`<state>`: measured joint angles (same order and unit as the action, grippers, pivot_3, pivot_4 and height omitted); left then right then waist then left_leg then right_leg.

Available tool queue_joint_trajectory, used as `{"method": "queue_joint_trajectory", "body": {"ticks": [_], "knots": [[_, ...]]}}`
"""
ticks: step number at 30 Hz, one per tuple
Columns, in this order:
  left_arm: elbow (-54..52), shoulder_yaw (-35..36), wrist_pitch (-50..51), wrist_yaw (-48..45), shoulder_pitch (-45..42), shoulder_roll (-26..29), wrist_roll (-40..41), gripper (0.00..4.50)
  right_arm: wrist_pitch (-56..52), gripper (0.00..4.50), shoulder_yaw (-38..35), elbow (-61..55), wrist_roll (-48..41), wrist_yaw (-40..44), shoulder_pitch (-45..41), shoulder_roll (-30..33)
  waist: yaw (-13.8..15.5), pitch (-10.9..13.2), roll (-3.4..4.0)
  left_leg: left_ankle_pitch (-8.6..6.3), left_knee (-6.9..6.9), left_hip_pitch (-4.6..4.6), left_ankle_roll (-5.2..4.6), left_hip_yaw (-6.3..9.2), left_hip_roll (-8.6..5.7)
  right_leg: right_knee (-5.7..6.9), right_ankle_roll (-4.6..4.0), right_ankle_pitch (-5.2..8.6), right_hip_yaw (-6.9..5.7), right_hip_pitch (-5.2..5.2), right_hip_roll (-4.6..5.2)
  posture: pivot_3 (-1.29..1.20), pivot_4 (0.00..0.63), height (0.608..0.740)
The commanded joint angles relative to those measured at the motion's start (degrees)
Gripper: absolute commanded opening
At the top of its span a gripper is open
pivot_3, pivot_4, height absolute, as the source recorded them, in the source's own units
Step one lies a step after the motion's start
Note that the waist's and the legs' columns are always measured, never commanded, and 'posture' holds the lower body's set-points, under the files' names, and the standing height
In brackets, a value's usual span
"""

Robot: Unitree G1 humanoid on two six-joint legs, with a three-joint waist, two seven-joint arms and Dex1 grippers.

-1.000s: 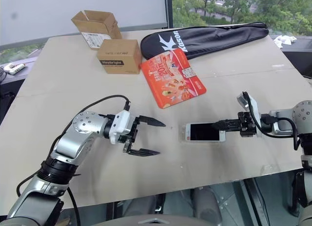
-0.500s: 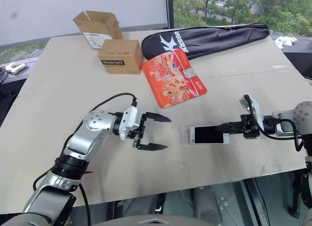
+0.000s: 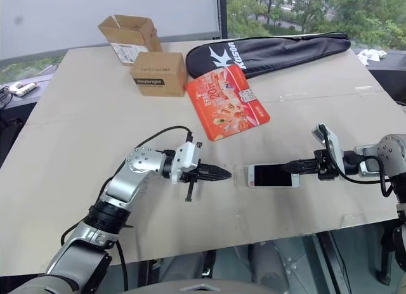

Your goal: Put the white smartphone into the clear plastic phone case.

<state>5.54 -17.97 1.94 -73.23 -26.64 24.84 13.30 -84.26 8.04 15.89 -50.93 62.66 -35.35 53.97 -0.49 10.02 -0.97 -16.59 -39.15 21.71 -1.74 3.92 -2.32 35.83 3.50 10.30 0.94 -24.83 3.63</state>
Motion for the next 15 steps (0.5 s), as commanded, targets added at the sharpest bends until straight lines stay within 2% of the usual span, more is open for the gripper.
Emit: {"method": "queue_joint_trajectory", "body": {"ticks": [1,8,15], "knots": [[2.9,-1.5,-2.2,3.9,-3.1,-3.9,-3.1,0.02,-0.1,0.00,4.9,1.9,5.4,-1.3,0.3,-0.6,0.0,0.0,-0.02,0.00,-0.04,0.00,0.00,0.04,0.00,0.00,0.01,-0.01,-0.02,0.03,0.00,0.00,0.150,0.740],[7.4,-2.8,-2.0,9.7,-5.9,-10.0,-6.5,0.02,1.1,0.00,7.0,6.8,8.6,-1.2,-1.7,-3.5,-0.5,-0.2,-0.03,0.00,-0.06,-0.10,0.00,0.14,0.04,0.02,0.02,-0.07,-0.03,0.08,-0.07,0.00,0.150,0.740],[7.3,-6.1,0.2,10.1,-4.3,-10.0,-9.8,0.02,3.8,0.00,8.3,8.2,10.9,0.4,-2.1,-4.1,-0.4,-0.5,0.14,0.00,-0.06,-0.16,0.00,0.15,0.04,0.04,-0.02,-0.10,-0.04,0.15,-0.09,0.00,0.150,0.740]]}}
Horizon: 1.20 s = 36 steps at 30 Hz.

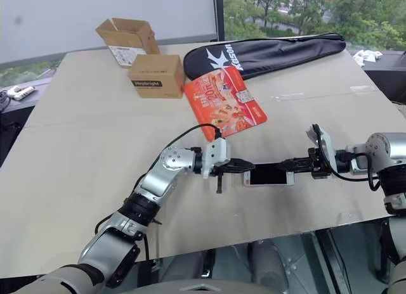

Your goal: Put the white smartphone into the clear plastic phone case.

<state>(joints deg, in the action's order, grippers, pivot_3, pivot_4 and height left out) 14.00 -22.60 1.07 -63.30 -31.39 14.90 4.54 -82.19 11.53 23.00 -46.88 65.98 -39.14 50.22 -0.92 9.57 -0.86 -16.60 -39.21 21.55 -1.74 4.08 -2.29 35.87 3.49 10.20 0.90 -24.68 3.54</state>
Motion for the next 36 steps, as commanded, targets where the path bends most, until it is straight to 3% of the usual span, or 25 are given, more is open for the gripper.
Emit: {"method": "queue_joint_trajectory", "body": {"ticks": [1,7,9,11,15,16,17,24,36], "knots": [[-1.3,-1.8,1.4,0.1,0.7,0.0,-1.3,0.02,2.2,0.00,4.9,1.1,7.0,-2.7,1.7,-0.4,0.0,-0.1,0.04,0.00,0.00,-0.02,0.00,-0.01,0.00,0.00,0.00,0.00,0.01,0.03,0.00,0.00,0.150,0.740],[-1.0,-2.8,2.3,1.0,1.4,0.3,-2.9,0.02,6.2,0.00,5.2,0.7,8.8,-1.0,2.2,-0.3,0.1,-0.3,0.11,-0.01,0.02,-0.43,0.00,0.01,0.00,-0.03,0.02,0.02,0.00,0.43,0.00,0.00,0.150,0.740],[-0.4,-3.2,2.2,1.2,1.5,0.2,-3.4,0.00,7.2,0.98,5.5,0.0,9.1,0.2,2.6,0.3,0.1,-0.3,0.10,-0.03,0.07,-0.86,-0.01,0.02,0.00,-0.12,0.13,0.10,-0.02,0.87,0.01,0.00,0.150,0.740],[0.2,-3.5,2.0,1.6,1.4,0.2,-4.1,0.00,8.1,1.79,5.3,-0.4,9.9,1.0,2.9,0.4,0.1,-0.2,0.13,-0.03,0.06,-0.86,-0.02,0.09,0.00,-0.17,0.27,0.19,-0.08,0.96,0.02,0.00,0.150,0.740],[1.2,-4.0,1.5,2.0,1.5,-0.1,-4.8,0.00,10.2,3.81,4.2,0.3,11.5,1.1,3.2,0.0,0.1,-0.5,-0.19,-0.03,0.05,-0.89,-0.02,0.15,-0.02,-0.18,0.28,0.18,-0.10,0.99,0.03,0.00,0.150,0.740],[1.4,-4.1,1.5,2.0,1.5,-0.2,-5.0,0.00,10.6,4.25,3.7,0.8,11.8,0.8,3.1,-0.3,0.1,-0.5,-0.29,-0.03,0.03,-0.91,-0.02,0.15,-0.02,-0.18,0.28,0.18,-0.10,1.00,0.04,0.00,0.150,0.740],[1.6,-4.2,1.3,2.2,1.5,-0.3,-5.1,0.00,11.2,4.38,3.2,1.1,12.0,0.6,3.0,-0.5,0.1,-0.6,-0.40,-0.03,0.01,-0.93,-0.02,0.14,-0.02,-0.18,0.28,0.18,-0.08,1.02,0.04,0.00,0.150,0.740],[3.3,-4.1,0.9,2.6,1.1,-1.3,-5.5,0.00,15.6,4.38,-1.2,3.2,13.0,0.0,2.5,-1.8,0.0,-0.7,-0.50,-0.03,-0.14,-0.96,-0.03,0.09,-0.05,-0.18,0.39,0.10,0.01,1.08,0.08,0.00,0.150,0.740],[3.3,-3.9,0.9,2.5,1.8,-1.2,-5.4,0.00,22.4,4.38,-0.7,7.1,19.5,3.2,3.1,3.2,0.8,-0.7,-0.45,-0.03,-0.12,-0.84,-0.03,0.23,-0.27,-0.20,0.40,0.10,-0.11,1.04,0.30,0.00,0.150,0.740]]}}
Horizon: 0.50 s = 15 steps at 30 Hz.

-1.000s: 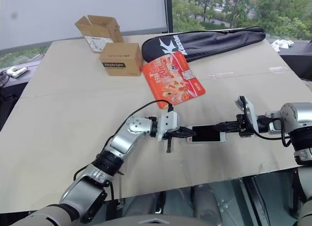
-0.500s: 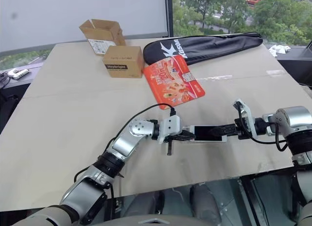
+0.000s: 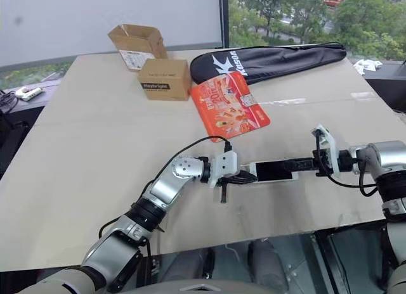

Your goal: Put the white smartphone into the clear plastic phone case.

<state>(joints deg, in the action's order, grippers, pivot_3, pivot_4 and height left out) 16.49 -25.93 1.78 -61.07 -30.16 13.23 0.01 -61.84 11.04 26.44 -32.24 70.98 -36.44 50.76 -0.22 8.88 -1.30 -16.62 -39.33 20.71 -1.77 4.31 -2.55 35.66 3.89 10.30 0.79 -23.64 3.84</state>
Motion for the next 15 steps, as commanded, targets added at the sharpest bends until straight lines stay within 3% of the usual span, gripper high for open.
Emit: {"method": "queue_joint_trajectory", "body": {"ticks": [1,6,11,15], "knots": [[0.7,-0.6,0.2,0.3,0.6,0.4,-0.8,0.00,2.8,4.38,-0.5,4.3,5.1,-1.1,0.0,3.2,0.1,0.0,0.00,0.00,0.00,0.01,-0.01,0.00,-0.03,-0.01,0.01,0.00,-0.02,0.00,0.04,0.00,0.150,0.740],[0.9,-0.3,0.4,0.3,0.6,0.3,-0.6,0.00,10.3,4.38,-4.6,6.1,5.6,0.5,-1.9,4.3,0.3,0.1,0.12,-0.02,0.01,0.08,-0.04,0.03,-0.10,-0.05,0.02,0.01,-0.06,-0.02,0.13,0.00,0.150,0.740],[1.4,0.4,0.8,0.3,0.4,0.1,-0.1,0.00,13.0,4.38,-14.3,3.9,1.8,-3.8,-3.6,-0.5,-0.5,0.2,0.34,-0.02,0.17,0.08,-0.04,0.01,-0.09,-0.07,0.03,0.01,-0.02,-0.08,0.12,0.00,0.150,0.740],[2.0,0.4,0.5,0.5,0.1,-0.2,-0.4,0.00,18.3,3.09,-16.3,-8.9,1.5,-8.7,3.2,-8.0,-0.5,0.2,0.36,-0.02,0.26,0.09,-0.03,0.15,-0.03,-0.07,0.05,0.03,-0.15,-0.09,0.07,0.00,0.150,0.740]]}}
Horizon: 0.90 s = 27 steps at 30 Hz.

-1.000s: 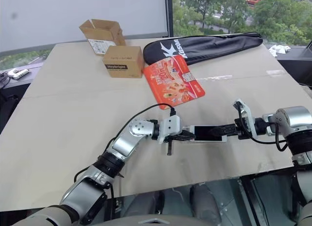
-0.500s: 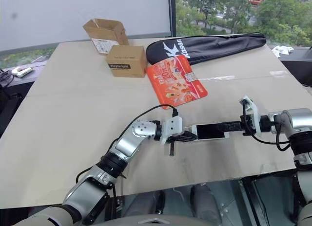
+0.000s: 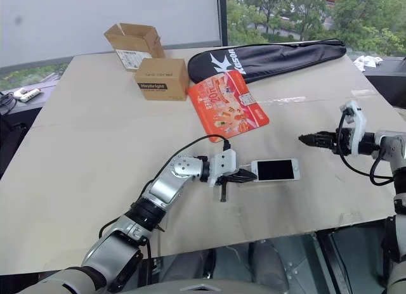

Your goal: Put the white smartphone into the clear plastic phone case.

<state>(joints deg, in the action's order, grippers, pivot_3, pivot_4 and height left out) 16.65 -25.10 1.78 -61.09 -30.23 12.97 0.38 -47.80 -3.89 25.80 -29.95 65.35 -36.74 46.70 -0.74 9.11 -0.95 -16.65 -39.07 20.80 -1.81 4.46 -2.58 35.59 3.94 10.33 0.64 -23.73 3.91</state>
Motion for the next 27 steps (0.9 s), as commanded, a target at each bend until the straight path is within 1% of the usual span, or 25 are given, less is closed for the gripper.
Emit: {"method": "queue_joint_trajectory", "body": {"ticks": [1,2,3,5,6,9,13,19,24,27], "knots": [[1.9,-0.5,0.5,0.5,0.1,0.0,-0.8,0.00,6.1,2.51,-1.2,-10.4,-0.2,-3.8,4.9,-5.1,0.1,0.0,0.01,0.00,0.01,0.01,0.00,0.06,0.00,0.00,0.03,0.02,-0.05,0.01,-0.01,0.00,0.150,0.740],[1.8,-0.5,0.6,0.5,0.1,-0.1,-0.8,0.00,7.0,2.03,-0.9,-12.4,0.4,-4.2,6.2,-6.0,0.2,0.1,0.09,0.00,0.01,0.04,0.00,0.08,-0.01,0.00,0.05,0.03,-0.07,0.00,0.00,0.00,0.150,0.740],[1.6,-0.5,0.6,0.5,0.1,-0.1,-0.8,0.00,7.5,1.45,-0.4,-14.5,0.8,-4.7,7.5,-6.7,0.3,0.1,0.17,0.00,0.01,0.08,0.00,0.10,-0.04,0.00,0.06,0.04,-0.08,-0.01,0.02,0.00,0.150,0.740],[1.0,-0.5,0.9,0.4,0.2,-0.1,-0.7,0.00,7.1,0.57,0.4,-17.3,0.8,-5.1,9.4,-7.5,0.5,0.2,0.32,0.00,0.00,0.13,0.00,0.14,-0.16,0.00,-0.01,-0.01,-0.06,-0.03,0.10,0.00,0.150,0.740],[0.5,-0.5,1.1,0.2,0.3,-0.1,-0.5,0.00,7.3,0.03,1.0,-18.2,1.2,-5.1,10.3,-7.6,0.4,0.2,0.33,0.00,0.00,0.15,-0.01,0.13,-0.22,0.00,-0.04,-0.02,-0.02,-0.04,0.14,0.00,0.150,0.740],[-2.2,-0.5,2.9,-0.9,1.2,0.1,0.9,0.00,10.8,0.03,4.2,-18.2,5.2,-4.6,12.4,-6.6,0.3,0.2,0.33,-0.02,0.01,0.14,-0.04,0.12,-0.24,-0.05,-0.03,-0.02,0.01,-0.05,0.14,0.00,0.150,0.740],[-3.5,-0.5,3.5,-0.9,1.7,1.0,1.1,0.00,10.2,0.03,5.6,-19.5,5.5,-3.1,13.4,-6.1,0.2,0.3,0.41,-0.02,0.07,0.13,-0.04,0.17,-0.20,-0.05,0.05,0.05,-0.07,-0.05,0.12,0.00,0.150,0.740],[-5.8,0.3,5.6,-0.6,1.7,1.3,2.3,0.00,14.1,0.03,7.6,-23.2,6.6,-1.5,15.2,-6.4,0.2,0.3,0.41,-0.02,0.09,0.13,-0.04,0.19,-0.20,-0.06,0.15,0.12,-0.08,-0.05,0.12,0.00,0.150,0.740],[-6.9,0.1,6.6,-0.3,2.2,1.4,2.7,0.00,24.3,0.03,9.8,-26.0,9.5,0.9,17.6,-7.0,0.1,0.3,0.43,-0.02,0.11,0.14,-0.04,0.22,-0.20,-0.07,0.16,0.12,-0.11,-0.05,0.11,0.00,0.150,0.740],[-6.6,-0.2,6.6,0.2,2.6,1.0,2.5,0.00,30.6,0.03,12.1,-26.6,12.7,2.0,19.1,-6.6,0.2,0.3,0.43,-0.03,0.11,0.13,-0.04,0.22,-0.20,-0.09,0.18,0.14,-0.10,-0.05,0.11,0.00,0.150,0.740]]}}
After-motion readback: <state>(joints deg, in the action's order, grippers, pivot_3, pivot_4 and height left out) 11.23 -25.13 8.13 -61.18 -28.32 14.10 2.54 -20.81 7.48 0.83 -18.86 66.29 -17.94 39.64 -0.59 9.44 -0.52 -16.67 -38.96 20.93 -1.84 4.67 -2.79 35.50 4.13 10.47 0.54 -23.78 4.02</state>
